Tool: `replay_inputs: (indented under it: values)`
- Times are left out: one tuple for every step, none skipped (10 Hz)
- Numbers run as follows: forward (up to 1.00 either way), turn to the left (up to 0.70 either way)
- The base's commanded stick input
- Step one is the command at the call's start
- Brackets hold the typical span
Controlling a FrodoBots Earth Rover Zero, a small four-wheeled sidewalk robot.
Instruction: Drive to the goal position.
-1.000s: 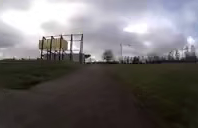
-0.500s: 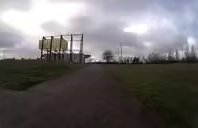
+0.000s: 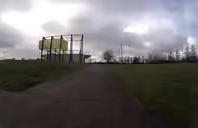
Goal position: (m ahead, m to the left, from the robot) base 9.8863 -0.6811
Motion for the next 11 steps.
replay_inputs:
  values:
    - [1.00, 0.13]
    - [1.00, 0.26]
    - [1.00, 0.39]
    - [0.43, 0.44]
    - [1.00, 0.00]
    - [1.00, 0.00]
    - [1.00, 0.00]
    - [1.00, 0.00]
    - [1.00, 0.00]
    - [1.00, 0.00]
    - [1.00, 0.00]
